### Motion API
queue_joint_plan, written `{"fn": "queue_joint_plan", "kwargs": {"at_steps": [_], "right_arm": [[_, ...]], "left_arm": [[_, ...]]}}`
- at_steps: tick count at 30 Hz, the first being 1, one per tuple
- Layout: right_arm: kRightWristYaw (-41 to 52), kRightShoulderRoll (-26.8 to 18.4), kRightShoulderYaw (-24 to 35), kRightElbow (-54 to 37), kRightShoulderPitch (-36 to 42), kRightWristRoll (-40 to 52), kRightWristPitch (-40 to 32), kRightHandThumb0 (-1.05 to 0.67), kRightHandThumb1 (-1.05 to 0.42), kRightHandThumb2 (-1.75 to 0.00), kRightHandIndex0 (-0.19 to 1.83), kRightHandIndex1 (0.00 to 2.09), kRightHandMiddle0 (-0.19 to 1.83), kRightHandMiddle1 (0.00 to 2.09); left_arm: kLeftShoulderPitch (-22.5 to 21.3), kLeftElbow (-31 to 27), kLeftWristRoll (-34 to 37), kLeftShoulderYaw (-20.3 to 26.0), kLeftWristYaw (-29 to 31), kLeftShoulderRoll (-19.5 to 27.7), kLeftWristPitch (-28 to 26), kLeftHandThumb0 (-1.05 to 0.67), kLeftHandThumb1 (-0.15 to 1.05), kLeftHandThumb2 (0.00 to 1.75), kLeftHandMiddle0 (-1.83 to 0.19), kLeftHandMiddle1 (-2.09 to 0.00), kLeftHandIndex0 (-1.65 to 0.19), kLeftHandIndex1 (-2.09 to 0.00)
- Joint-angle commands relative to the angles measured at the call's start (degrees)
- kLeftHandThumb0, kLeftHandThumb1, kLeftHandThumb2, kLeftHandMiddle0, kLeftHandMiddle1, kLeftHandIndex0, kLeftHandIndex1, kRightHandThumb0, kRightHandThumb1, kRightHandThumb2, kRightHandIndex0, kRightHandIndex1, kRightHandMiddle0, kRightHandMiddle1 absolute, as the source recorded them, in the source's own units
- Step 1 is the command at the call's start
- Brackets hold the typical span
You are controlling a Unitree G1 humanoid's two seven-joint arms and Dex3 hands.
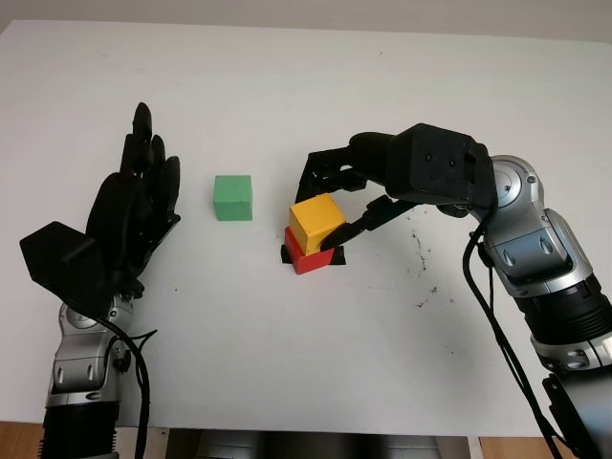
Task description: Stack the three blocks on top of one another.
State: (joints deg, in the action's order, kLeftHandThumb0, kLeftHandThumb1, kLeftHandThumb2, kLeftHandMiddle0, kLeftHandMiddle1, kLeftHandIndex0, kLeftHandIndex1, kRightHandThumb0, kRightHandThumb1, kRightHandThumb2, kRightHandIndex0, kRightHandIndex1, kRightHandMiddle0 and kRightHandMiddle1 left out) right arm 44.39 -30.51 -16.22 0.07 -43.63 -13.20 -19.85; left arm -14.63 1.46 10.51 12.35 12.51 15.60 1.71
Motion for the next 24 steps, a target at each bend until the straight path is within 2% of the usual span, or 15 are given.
{"fn": "queue_joint_plan", "kwargs": {"at_steps": [1,24], "right_arm": [[-0.2,0.3,0.1,-0.6,0.6,0.2,0.2,-0.47,-0.92,-0.05,0.44,0.05,0.38,1.58],[-0.6,1.0,0.0,-1.0,1.2,1.0,-1.5,-0.47,-0.91,-0.05,0.42,0.04,0.39,1.56]], "left_arm": [[0.4,-1.0,0.4,0.4,0.3,0.5,0.1,-0.78,1.05,0.52,0.19,0.0,0.19,0.0],[0.9,-1.5,0.4,0.6,0.2,0.6,-0.1,-0.79,1.05,0.52,0.19,0.0,0.19,0.0]]}}
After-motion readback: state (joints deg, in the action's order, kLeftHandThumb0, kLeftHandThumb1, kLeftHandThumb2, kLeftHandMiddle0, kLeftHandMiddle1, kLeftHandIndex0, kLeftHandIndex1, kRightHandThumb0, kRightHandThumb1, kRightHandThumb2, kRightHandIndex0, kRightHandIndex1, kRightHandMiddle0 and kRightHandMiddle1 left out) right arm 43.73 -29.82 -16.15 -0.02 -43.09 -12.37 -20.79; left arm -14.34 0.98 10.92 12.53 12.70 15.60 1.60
